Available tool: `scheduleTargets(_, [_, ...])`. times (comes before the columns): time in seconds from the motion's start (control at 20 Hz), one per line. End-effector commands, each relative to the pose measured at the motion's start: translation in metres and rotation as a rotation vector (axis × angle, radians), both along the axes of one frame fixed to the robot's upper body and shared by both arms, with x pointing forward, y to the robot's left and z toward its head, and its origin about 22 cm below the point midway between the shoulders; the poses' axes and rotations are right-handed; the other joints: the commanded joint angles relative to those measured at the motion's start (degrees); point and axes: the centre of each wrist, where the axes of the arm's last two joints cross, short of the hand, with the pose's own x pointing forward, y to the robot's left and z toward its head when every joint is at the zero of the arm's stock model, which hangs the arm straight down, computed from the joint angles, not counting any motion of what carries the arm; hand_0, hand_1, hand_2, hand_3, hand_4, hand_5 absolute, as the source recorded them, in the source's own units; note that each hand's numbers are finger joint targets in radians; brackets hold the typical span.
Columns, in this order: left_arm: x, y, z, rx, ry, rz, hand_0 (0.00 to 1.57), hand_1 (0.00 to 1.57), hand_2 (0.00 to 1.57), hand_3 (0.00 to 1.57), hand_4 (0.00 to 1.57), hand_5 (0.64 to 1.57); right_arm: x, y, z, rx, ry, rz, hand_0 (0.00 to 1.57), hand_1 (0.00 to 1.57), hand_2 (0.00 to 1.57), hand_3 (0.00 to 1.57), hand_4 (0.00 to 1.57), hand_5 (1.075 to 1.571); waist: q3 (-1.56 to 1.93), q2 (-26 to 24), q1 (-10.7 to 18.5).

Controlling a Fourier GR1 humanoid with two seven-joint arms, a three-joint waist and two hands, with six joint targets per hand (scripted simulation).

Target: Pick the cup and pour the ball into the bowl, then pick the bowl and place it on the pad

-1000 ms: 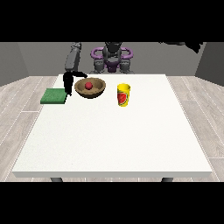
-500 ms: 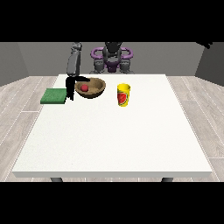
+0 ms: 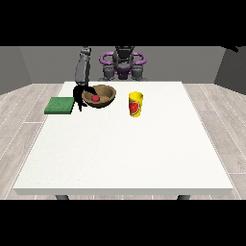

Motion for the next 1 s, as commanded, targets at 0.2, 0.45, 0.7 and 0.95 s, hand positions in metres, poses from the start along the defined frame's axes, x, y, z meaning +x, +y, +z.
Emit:
scheduleTargets(0.2, [-0.004,0.009,0.009,-0.006,-0.031,-0.023,0.00,0.00,0.00,0.00,0.62,1.569,-0.017,-0.009,-0.020,-0.048,0.228,-0.076,1.57,1.57,1.57,1.57,1.08,1.485,1.85,3.7,2.3])
scheduleTargets(0.45, [-0.009,0.031,-0.019,-0.015,0.086,0.040,0.00,0.00,0.00,0.00,0.71,1.570,0.000,-0.025,0.016,-0.111,0.308,-0.071,1.57,1.57,1.57,1.57,1.06,1.517,1.73,-3.8,0.1])
scheduleTargets(0.7, [-0.023,0.065,-0.047,-0.054,0.147,0.139,0.00,0.00,0.00,0.00,0.73,1.569,0.025,-0.007,0.050,-0.101,0.387,0.009,1.57,1.57,1.57,1.57,1.03,1.539,1.82,-7.2,-6.3])
scheduleTargets(0.95, [-0.029,0.075,-0.042,-0.055,0.137,0.169,0.00,0.00,0.00,0.00,0.71,1.567,0.043,-0.065,0.107,-0.226,0.370,-0.010,1.57,1.57,1.57,1.57,0.99,1.553,1.88,-7.0,-7.4])
